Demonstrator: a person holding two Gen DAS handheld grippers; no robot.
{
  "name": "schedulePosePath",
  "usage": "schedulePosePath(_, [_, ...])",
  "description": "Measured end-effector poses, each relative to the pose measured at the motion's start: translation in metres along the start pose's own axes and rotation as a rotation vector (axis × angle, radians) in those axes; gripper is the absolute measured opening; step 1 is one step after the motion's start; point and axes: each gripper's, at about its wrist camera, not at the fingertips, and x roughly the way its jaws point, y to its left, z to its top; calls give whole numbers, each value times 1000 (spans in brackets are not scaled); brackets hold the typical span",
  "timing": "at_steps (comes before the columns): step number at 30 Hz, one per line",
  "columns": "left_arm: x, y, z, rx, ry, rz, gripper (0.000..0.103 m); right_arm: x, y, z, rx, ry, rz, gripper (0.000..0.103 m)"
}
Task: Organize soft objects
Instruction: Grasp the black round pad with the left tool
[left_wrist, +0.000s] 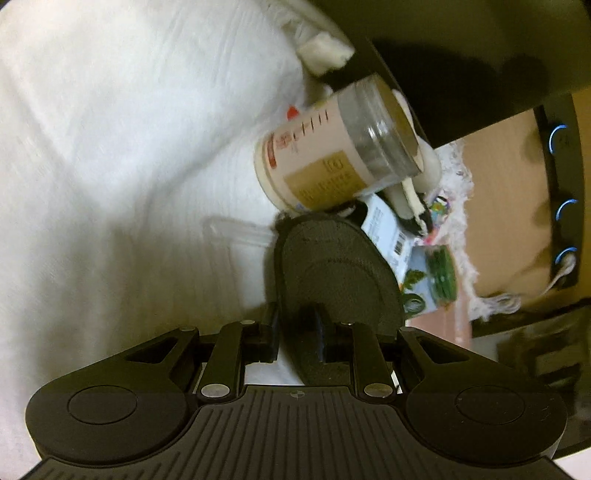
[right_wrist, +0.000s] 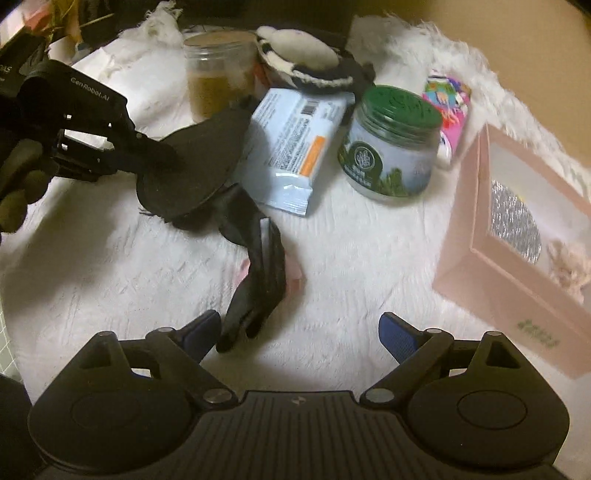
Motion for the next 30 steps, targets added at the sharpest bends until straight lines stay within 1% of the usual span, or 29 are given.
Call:
schedulePosePath(3, [8, 1, -2, -43, 21, -50, 23, 0, -4, -4, 43, -1, 5, 95])
schedulePosePath(5, [9, -3, 0, -48, 9, -71, 23, 2, -7, -6, 71, 0, 8, 97])
schedulePosePath(7, [6, -11, 2, -28, -17, -123, 22, 3, -10, -8, 100, -1, 13, 99])
schedulePosePath(9, [5, -23, 4, 11, -31, -198, 23, 4, -13, -11, 125, -8, 12, 102])
schedulePosePath(11, [8, -35, 3, 54, -16, -252, 23, 5, -11, -13, 130, -20, 3, 103])
schedulePosePath(12, [13, -39, 4, 73, 2, -252, 23, 4, -10, -14, 139, -29, -7, 103])
schedulePosePath(14, [28, -49, 1, 112, 63, -180, 24, 4, -7, -15, 142, -39, -13, 103])
schedulePosePath(15, [35, -53, 0, 122, 86, -157, 24, 5, -6, -15, 143, -40, -14, 103])
schedulePosePath(16, [42, -56, -2, 128, 106, -152, 24, 6, -6, -14, 143, -40, -14, 103])
schedulePosePath(17, [47, -59, -5, 128, 115, -159, 24, 6, -5, -14, 144, -41, -14, 103])
schedulePosePath(19, [56, -65, -9, 117, 104, -168, 26, 7, -4, -13, 144, -44, -16, 103])
schedulePosePath(21, [68, -70, -12, 100, 86, -146, 26, 8, -2, -12, 144, -48, -17, 103])
schedulePosePath(23, [77, -71, -12, 85, 88, -129, 26, 8, -3, -13, 147, -54, -16, 103])
schedulePosePath(26, [82, -73, -12, 77, 107, -130, 24, 7, -2, -16, 152, -64, -17, 103])
schedulePosePath(30, [80, -73, -11, 67, 156, -138, 20, 7, -4, -13, 157, -47, -14, 103])
